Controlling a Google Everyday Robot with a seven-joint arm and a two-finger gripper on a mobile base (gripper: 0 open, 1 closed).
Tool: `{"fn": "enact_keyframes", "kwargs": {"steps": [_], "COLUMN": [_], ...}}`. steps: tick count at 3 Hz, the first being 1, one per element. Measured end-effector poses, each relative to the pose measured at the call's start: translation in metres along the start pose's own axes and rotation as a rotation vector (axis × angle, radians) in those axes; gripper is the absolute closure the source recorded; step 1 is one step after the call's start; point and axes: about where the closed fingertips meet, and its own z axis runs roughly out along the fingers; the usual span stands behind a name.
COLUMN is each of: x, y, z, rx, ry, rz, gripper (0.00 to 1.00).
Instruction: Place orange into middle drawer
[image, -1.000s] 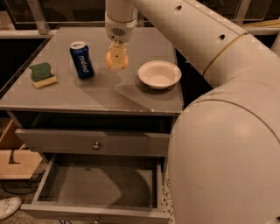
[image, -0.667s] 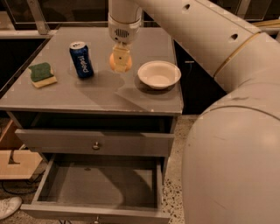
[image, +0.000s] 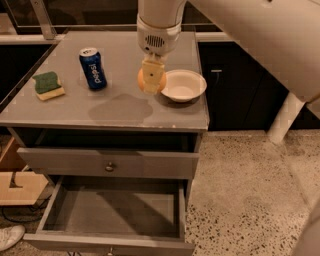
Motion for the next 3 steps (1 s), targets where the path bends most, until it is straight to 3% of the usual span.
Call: {"fn": "enact_keyframes", "kwargs": {"steps": [1,2,3], "x": [0.014,0.009,0.005], "y": [0.037,0.036,0.067], "z": [-0.016,-0.009,-0.003], "rx": [-0.021,-0.021,-0.066], "ry": [-0.024,-0.02,-0.018], "rz": [0.012,0.012,0.014], "gripper": [1.0,1.0,1.0]}}
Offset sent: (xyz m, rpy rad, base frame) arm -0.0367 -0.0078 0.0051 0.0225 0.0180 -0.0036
